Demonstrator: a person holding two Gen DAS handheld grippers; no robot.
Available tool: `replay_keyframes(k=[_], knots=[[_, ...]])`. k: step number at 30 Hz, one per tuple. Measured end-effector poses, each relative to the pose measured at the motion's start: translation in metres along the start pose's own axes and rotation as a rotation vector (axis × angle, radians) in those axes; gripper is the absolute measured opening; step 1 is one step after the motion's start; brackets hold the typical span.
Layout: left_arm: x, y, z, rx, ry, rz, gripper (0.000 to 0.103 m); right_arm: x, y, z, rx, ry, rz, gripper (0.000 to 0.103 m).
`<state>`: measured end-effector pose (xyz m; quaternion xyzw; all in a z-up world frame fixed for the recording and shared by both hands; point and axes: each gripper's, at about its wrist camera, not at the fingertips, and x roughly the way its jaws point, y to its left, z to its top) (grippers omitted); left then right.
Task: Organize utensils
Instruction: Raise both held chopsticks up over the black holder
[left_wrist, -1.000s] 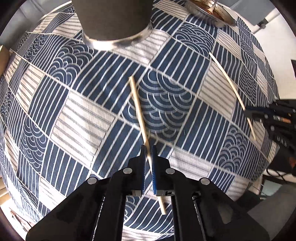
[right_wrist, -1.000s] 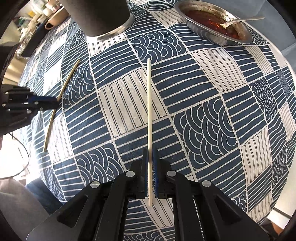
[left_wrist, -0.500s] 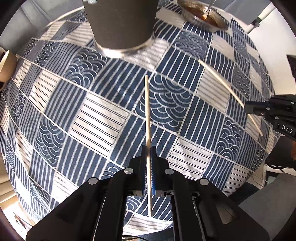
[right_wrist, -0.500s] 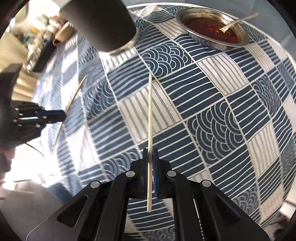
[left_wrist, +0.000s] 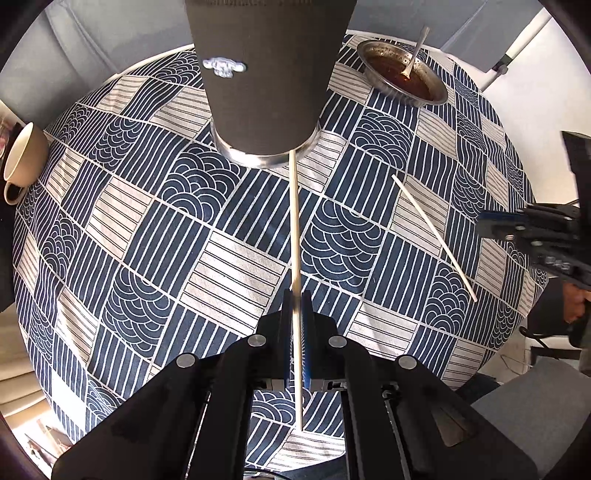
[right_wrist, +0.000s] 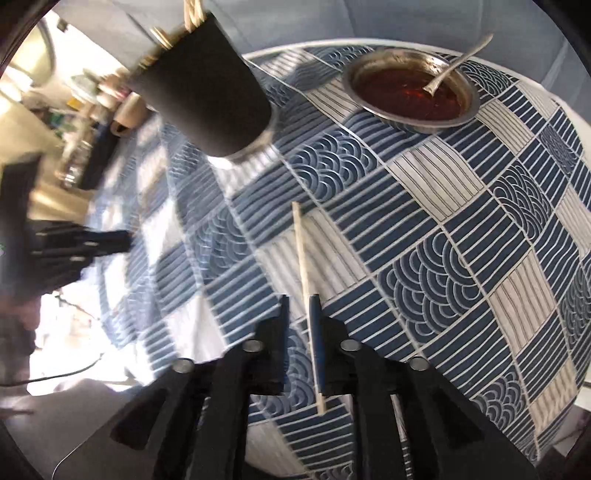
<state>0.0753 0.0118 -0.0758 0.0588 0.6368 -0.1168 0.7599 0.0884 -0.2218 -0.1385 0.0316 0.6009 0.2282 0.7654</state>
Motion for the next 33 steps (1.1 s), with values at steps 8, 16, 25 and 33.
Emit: replay_keyframes(k=[8,16,25,33], knots=[[-0.002,0.015,-0.009,-0.03,0.003,-0.003,0.004,0.051,0.021,0.02,-0.097,0.081,-0.139,0.024],[-0.008,0.039,-0.022,-0.09,-0.013,-0.02,0.005,0.062,0.027,0.027,-0.16,0.116,-0.2,0.005],[-0.018,0.052,-0.02,-0.105,-0.046,-0.009,0.005,0.014,0.017,0.019,-0.072,0.025,-0.069,0.004],[-0.041,0.054,0.0,-0.08,-0.11,0.011,0.005,-0.041,0.024,0.021,-0.04,-0.113,0.062,0.004]])
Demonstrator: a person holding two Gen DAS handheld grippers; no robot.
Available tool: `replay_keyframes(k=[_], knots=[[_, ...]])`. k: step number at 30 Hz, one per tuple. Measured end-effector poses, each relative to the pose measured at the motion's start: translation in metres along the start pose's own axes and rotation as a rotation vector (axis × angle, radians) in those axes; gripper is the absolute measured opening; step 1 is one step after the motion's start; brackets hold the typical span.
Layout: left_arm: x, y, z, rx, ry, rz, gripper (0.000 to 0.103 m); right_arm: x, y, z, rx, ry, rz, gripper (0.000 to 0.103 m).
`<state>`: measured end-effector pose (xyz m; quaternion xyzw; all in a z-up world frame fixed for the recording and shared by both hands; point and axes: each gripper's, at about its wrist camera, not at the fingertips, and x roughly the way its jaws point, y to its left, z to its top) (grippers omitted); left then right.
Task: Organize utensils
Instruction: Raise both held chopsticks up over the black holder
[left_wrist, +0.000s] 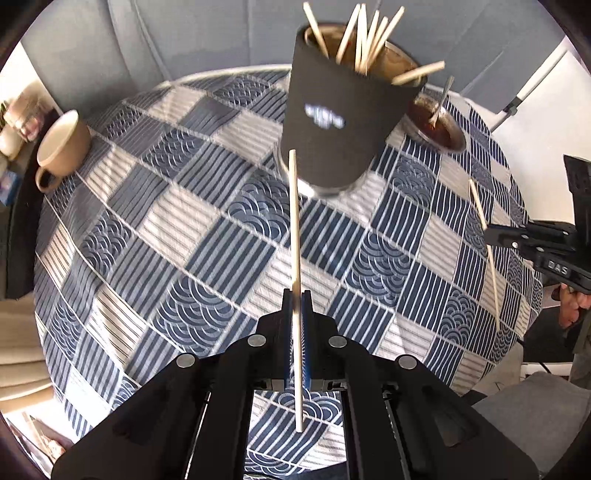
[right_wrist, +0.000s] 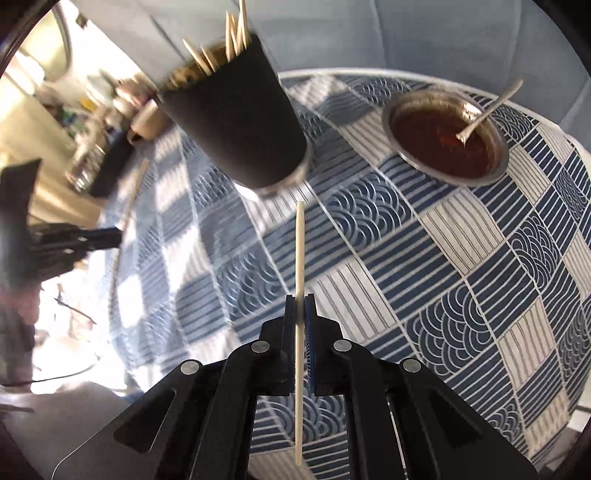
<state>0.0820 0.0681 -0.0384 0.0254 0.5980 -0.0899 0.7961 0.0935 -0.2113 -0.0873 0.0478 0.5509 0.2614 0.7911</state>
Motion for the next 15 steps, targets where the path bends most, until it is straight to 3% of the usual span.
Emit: replay_keyframes(k=[9,15], knots=[[-0.032,-0.002,0.035,0.038,-0.103,0.059,0.005,-0.023,0.028,0.028,-0.063,-0.078,-0.045,0.004],[-0.063,-0.002,0.064,0.05,-0.203,0.08,0.005,-0.052,0.051,0.064,-0.12,-0.187,-0.038,0.005]])
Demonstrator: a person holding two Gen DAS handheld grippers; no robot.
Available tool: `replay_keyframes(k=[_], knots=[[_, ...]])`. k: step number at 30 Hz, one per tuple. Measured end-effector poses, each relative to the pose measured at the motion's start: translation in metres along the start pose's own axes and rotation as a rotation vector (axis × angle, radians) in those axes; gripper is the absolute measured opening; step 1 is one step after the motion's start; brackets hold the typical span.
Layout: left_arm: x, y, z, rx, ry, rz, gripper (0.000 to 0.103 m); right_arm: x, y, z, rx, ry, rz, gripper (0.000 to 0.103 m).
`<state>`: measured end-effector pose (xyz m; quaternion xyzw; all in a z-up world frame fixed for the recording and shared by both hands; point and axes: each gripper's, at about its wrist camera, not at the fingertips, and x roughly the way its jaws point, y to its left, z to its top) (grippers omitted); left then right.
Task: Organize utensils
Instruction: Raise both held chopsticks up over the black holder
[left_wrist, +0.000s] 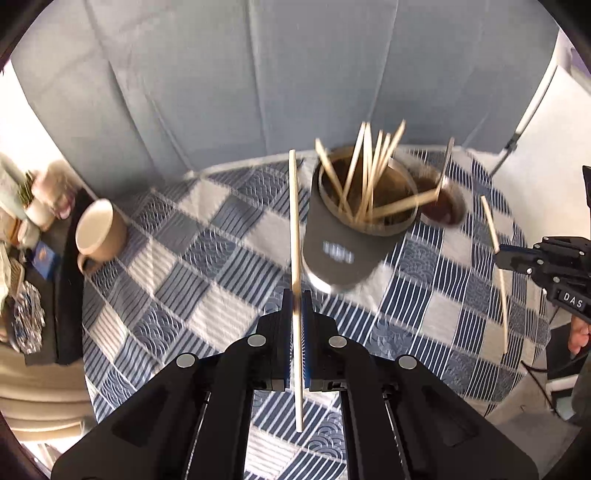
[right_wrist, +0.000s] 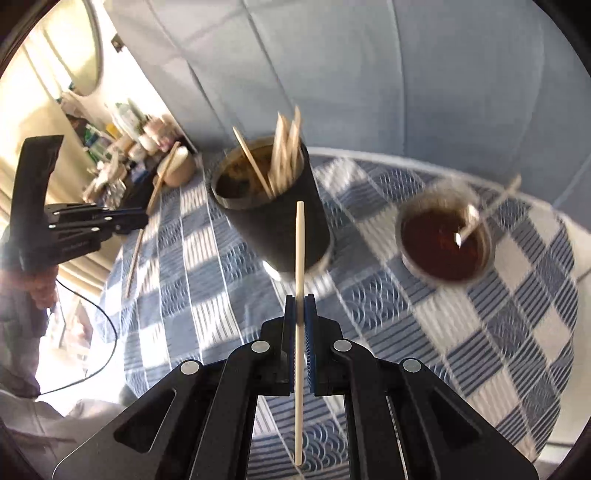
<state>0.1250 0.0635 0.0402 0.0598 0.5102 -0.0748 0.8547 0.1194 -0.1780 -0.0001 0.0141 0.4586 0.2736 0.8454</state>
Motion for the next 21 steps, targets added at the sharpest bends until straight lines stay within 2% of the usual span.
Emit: replay_keyframes(k=[7,11,15,21], knots=[[-0.019,-0.003,0.037,0.023,-0.088,-0.032,0.005,-0.03,0.011,0.05,-0.023,-0.137,0.065,0.005],[-0.022,-0.003,0.056,0.014,-0.14,-0.042,0.005,-0.043,0.012,0.077,-0.031,-0.203,0.057,0.005],[-0.019,0.003,0.075,-0.05,-0.202,-0.071,0.005,-0.044,0.013,0.098,-0.023,-0.267,0.079,0.005],[-0.012,0.002,0.095,-0.051,-0.306,-0.132,0.005,-0.026,0.012,0.124,-0.018,-0.35,0.117,0.005]])
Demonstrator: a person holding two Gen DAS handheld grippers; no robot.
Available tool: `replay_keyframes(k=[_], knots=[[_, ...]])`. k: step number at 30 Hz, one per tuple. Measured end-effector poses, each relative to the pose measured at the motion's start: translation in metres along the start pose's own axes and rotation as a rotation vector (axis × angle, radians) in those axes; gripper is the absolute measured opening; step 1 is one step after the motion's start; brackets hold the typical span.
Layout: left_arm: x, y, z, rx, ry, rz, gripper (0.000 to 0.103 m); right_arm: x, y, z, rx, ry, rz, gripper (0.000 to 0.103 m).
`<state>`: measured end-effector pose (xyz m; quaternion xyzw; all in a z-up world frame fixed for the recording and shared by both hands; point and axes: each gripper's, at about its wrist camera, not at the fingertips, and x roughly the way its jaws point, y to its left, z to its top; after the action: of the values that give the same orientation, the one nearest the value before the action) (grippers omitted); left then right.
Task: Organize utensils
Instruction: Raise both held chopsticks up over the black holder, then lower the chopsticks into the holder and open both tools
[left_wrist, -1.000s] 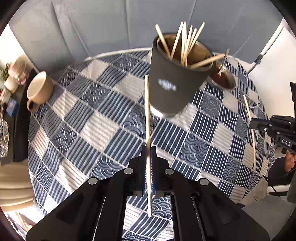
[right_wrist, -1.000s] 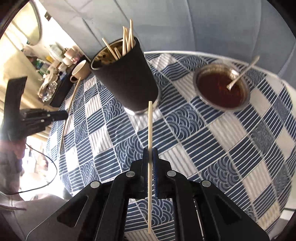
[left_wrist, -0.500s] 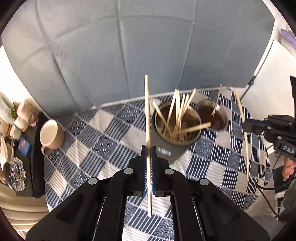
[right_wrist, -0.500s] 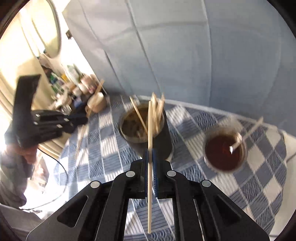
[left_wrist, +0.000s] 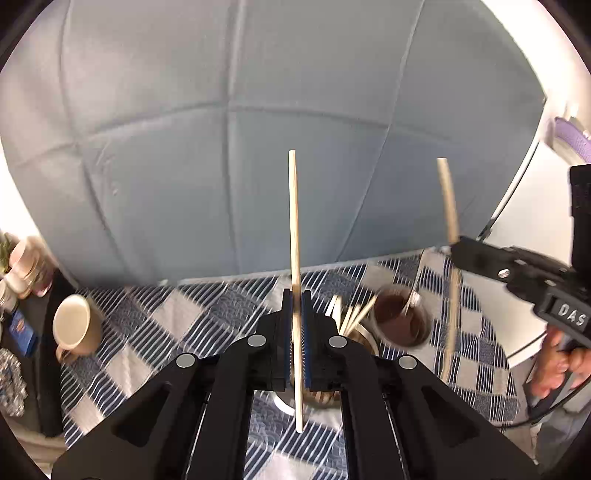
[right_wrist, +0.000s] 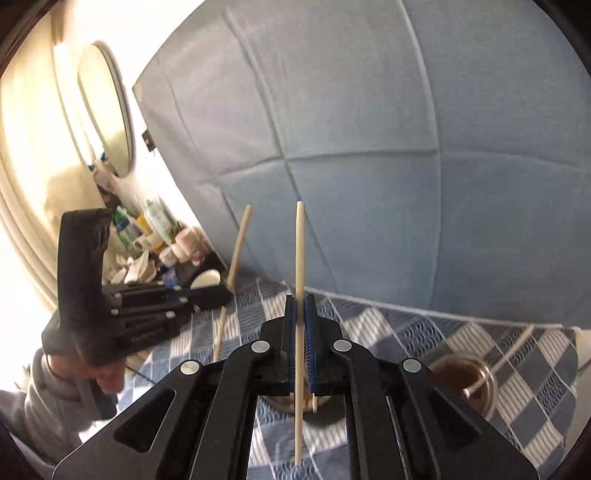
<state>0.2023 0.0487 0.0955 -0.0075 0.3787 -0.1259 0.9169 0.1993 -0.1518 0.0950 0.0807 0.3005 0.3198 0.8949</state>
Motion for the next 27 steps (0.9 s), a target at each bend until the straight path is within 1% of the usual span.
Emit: replay_keyframes(k=[2,4,7,8,12,14,17,19,21,25,27], knots=[[0.005,-0.003,0.002,0.019,-0.034,-0.024,0.005,0.007,-0.001,0.004,-0.001,-0.031,0.014,0.005],[0.01,-0.004,0.003,0.032,-0.085,-0.052,0.005,0.014,-0.004,0.008,0.005,-0.071,0.042,0.005],[0.019,-0.001,0.0,0.029,-0.117,-0.066,0.005,0.025,-0.01,0.013,0.015,-0.117,0.099,0.005],[0.026,0.0,-0.002,0.026,-0.118,-0.086,0.005,0.029,-0.011,0.014,0.016,-0.12,0.111,0.005],[0.041,0.007,-0.013,0.001,-0.16,-0.105,0.005,0.052,-0.018,0.01,0.003,-0.116,0.142,0.005],[0.045,0.01,-0.021,-0.013,-0.178,-0.143,0.005,0.059,-0.021,0.004,0.0,-0.113,0.156,0.005],[0.048,0.013,-0.033,-0.014,-0.224,-0.154,0.005,0.067,-0.026,-0.012,-0.023,-0.131,0.148,0.005],[0.05,0.012,-0.04,-0.002,-0.231,-0.159,0.005,0.072,-0.03,-0.025,-0.021,-0.131,0.147,0.005],[0.055,0.009,-0.047,0.018,-0.219,-0.159,0.005,0.077,-0.034,-0.037,-0.018,-0.115,0.143,0.005],[0.057,-0.002,-0.062,0.075,-0.203,-0.146,0.005,0.079,-0.036,-0.051,-0.012,-0.092,0.135,0.005],[0.054,-0.001,-0.065,0.083,-0.2,-0.137,0.005,0.075,-0.037,-0.055,-0.01,-0.089,0.128,0.007]])
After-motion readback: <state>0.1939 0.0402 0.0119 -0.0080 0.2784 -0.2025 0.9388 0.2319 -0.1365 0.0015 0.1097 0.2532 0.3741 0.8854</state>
